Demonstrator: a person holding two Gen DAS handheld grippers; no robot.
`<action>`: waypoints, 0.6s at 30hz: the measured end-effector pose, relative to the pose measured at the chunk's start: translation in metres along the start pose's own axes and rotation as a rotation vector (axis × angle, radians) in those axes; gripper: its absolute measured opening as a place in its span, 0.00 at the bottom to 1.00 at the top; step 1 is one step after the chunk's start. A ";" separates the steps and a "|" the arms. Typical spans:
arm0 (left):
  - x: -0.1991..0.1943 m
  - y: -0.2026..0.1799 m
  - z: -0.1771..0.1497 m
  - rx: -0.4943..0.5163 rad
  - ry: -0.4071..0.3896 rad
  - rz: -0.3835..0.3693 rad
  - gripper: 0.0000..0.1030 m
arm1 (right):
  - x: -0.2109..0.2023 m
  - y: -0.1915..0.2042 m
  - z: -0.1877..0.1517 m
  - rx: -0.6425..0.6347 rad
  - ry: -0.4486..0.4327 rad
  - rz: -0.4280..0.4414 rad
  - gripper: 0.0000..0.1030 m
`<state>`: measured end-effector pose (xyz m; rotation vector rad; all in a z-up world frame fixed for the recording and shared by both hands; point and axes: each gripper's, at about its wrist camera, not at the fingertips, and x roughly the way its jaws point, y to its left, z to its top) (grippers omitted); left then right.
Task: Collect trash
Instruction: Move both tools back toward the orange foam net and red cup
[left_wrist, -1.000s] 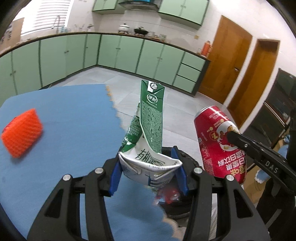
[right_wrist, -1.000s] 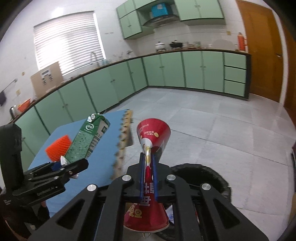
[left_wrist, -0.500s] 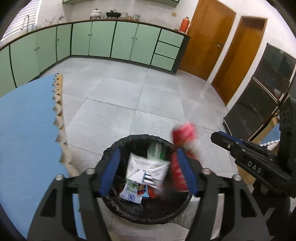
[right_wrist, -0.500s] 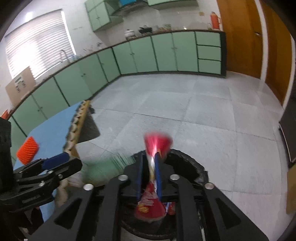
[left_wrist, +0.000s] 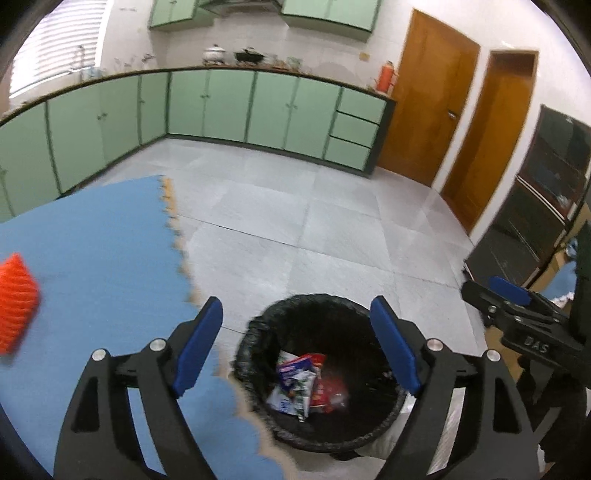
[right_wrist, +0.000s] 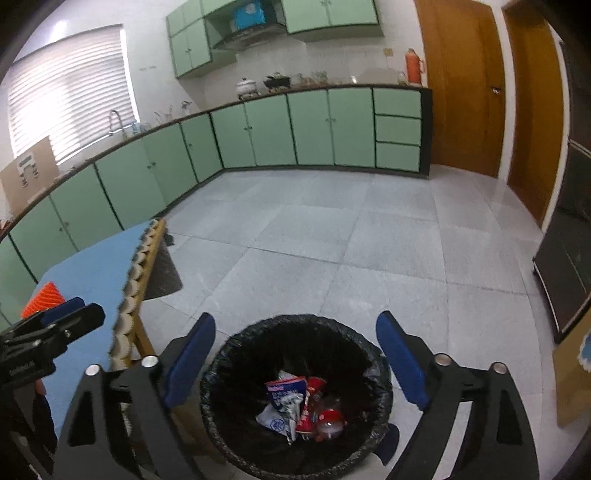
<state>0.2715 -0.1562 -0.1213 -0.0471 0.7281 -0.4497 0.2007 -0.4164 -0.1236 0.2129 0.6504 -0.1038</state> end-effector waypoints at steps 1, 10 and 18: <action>-0.005 0.005 0.003 -0.007 -0.006 0.010 0.78 | -0.002 0.006 0.001 -0.010 -0.007 0.005 0.89; -0.072 0.078 -0.009 -0.075 -0.071 0.158 0.85 | -0.016 0.092 0.008 -0.096 -0.055 0.140 0.94; -0.126 0.164 -0.025 -0.161 -0.118 0.353 0.85 | -0.002 0.182 0.003 -0.167 -0.036 0.281 0.94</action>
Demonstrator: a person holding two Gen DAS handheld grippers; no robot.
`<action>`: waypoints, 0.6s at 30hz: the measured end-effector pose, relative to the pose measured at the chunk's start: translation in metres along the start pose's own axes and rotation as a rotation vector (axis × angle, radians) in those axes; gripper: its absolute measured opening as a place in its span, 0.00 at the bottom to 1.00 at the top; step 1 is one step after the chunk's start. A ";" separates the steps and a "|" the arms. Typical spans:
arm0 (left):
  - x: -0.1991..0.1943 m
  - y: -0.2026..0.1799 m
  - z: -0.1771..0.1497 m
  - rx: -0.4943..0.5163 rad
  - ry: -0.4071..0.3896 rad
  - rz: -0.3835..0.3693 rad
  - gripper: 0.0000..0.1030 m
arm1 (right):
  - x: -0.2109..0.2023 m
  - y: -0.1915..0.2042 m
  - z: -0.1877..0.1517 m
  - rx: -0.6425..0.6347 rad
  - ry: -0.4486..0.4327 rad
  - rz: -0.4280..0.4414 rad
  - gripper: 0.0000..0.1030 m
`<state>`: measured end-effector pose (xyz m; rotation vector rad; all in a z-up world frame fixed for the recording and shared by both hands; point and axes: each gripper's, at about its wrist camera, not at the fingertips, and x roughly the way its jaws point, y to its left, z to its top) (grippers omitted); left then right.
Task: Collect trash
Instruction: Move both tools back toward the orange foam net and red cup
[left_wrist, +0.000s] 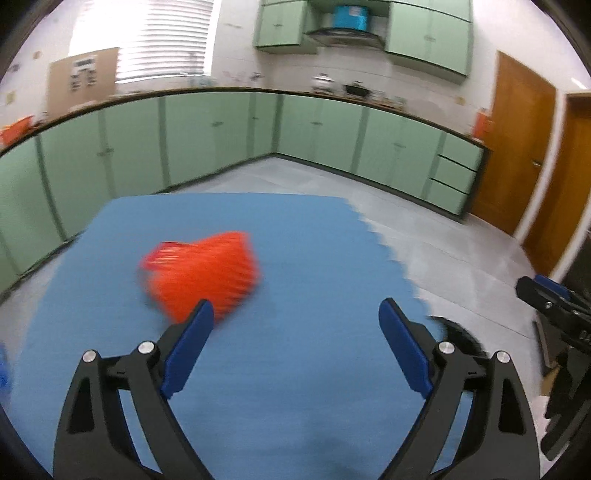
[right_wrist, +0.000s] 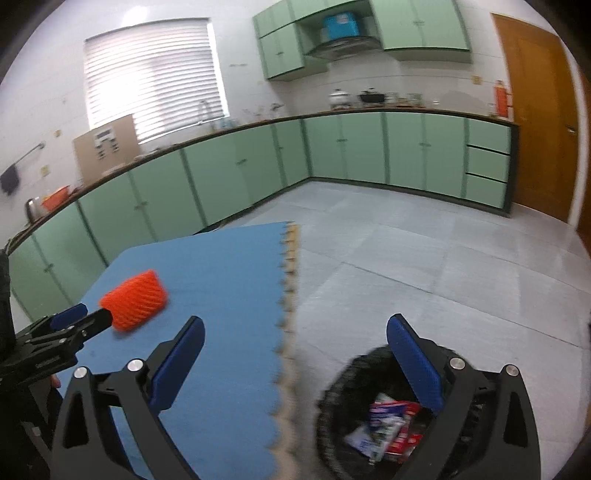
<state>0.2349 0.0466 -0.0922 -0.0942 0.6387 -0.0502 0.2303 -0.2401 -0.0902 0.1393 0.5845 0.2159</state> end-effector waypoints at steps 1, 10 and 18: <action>-0.001 0.017 -0.001 -0.011 -0.003 0.037 0.85 | 0.006 0.010 0.001 -0.010 0.007 0.017 0.94; -0.010 0.105 -0.004 -0.087 -0.008 0.191 0.85 | 0.059 0.101 0.002 -0.072 0.042 0.133 0.94; -0.002 0.138 0.002 -0.124 -0.010 0.222 0.85 | 0.097 0.156 -0.001 -0.106 0.067 0.168 0.94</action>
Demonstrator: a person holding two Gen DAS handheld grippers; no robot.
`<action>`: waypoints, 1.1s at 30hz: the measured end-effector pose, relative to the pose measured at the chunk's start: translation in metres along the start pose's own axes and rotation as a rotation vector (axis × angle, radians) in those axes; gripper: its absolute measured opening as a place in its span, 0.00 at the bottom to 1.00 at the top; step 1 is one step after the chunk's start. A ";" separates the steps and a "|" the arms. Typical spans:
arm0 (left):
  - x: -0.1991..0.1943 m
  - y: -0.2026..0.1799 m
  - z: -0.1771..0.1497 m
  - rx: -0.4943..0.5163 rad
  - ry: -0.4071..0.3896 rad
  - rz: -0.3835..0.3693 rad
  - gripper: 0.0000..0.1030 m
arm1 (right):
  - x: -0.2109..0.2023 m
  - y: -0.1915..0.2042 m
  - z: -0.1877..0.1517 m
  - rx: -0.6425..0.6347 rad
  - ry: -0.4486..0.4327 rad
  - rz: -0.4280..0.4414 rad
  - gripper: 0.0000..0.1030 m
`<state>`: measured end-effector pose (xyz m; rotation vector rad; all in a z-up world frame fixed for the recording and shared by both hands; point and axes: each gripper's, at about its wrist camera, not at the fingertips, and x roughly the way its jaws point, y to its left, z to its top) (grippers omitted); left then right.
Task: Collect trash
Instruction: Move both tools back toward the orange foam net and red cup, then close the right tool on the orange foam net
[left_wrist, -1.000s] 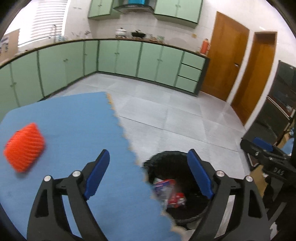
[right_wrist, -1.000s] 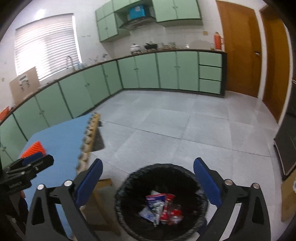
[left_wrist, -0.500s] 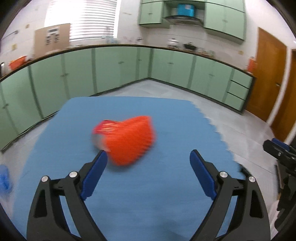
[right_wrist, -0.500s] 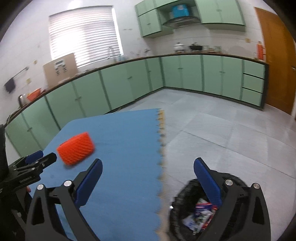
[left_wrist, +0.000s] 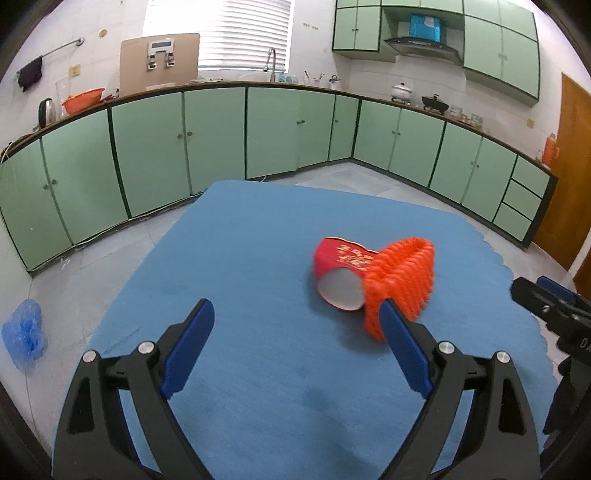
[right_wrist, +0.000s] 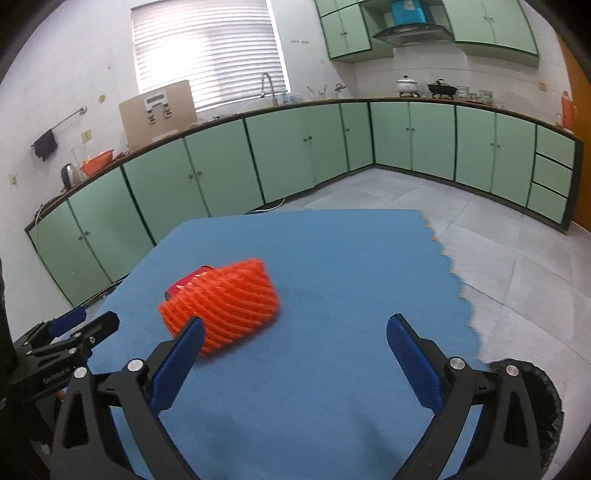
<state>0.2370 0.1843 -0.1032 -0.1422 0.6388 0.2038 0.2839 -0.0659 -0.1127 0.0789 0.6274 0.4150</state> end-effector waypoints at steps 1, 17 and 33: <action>0.002 0.002 -0.001 -0.002 0.004 0.003 0.85 | 0.004 0.003 0.000 -0.006 0.005 0.005 0.94; 0.026 0.031 -0.001 -0.030 0.031 0.041 0.85 | 0.072 0.062 0.003 -0.079 0.110 0.051 0.88; 0.037 0.033 0.000 -0.041 0.051 0.027 0.85 | 0.079 0.062 -0.010 -0.103 0.199 0.235 0.00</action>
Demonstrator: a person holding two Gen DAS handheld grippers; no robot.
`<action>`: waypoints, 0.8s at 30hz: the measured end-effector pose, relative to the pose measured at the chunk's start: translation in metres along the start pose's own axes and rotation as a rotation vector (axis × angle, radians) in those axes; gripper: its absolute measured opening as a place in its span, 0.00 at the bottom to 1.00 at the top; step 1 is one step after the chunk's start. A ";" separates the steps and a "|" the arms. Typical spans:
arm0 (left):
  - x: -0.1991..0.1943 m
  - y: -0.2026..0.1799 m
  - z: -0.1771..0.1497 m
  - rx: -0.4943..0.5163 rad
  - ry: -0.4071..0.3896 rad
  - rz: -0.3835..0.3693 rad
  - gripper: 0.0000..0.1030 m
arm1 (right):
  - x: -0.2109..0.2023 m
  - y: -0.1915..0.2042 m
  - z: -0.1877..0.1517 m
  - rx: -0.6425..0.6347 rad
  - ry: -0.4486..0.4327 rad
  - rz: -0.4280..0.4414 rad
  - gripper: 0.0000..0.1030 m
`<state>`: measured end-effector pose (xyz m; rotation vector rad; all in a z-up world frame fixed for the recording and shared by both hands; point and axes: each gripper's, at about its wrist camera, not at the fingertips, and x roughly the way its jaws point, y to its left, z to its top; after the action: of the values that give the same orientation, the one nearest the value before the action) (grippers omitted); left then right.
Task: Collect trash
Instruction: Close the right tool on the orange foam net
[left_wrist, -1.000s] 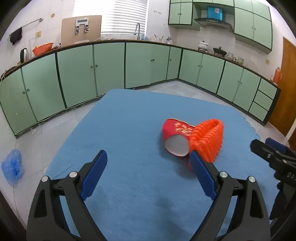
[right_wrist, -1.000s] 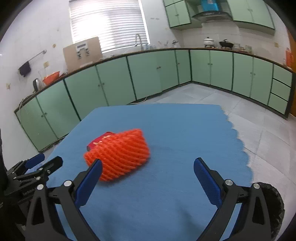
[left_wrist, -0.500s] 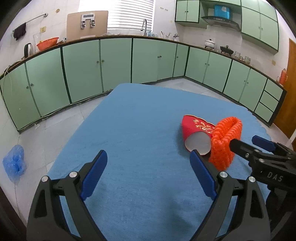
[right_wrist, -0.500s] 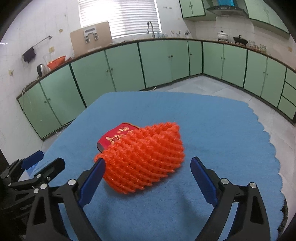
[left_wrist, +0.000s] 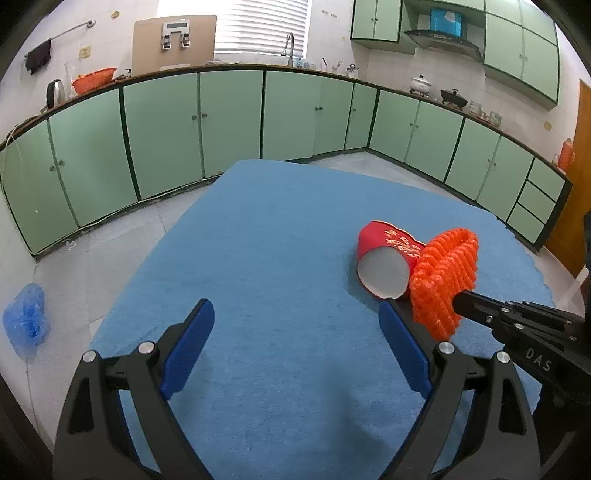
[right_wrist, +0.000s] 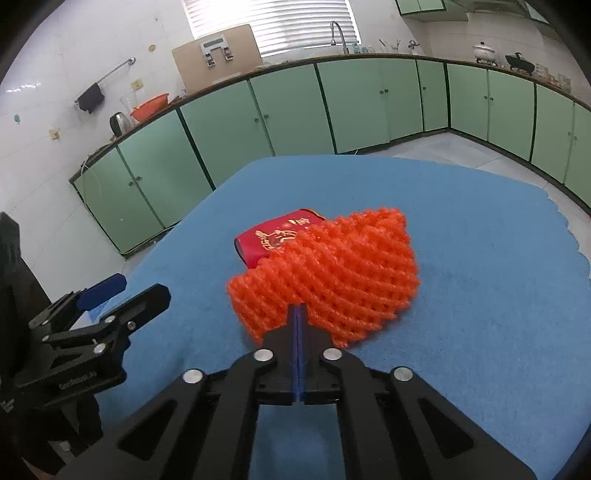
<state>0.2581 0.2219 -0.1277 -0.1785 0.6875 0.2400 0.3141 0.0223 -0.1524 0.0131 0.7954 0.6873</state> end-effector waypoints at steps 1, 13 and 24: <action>0.001 -0.001 0.000 0.000 0.001 -0.004 0.85 | -0.004 -0.002 -0.001 -0.001 -0.007 -0.009 0.00; -0.002 -0.002 0.001 -0.003 -0.009 0.003 0.85 | -0.017 -0.002 0.008 0.028 -0.036 -0.029 0.61; -0.013 0.044 0.004 -0.083 -0.025 0.070 0.85 | 0.020 0.049 0.009 -0.055 -0.024 -0.212 0.86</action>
<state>0.2385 0.2633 -0.1195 -0.2308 0.6604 0.3379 0.3026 0.0742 -0.1468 -0.1114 0.7426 0.5072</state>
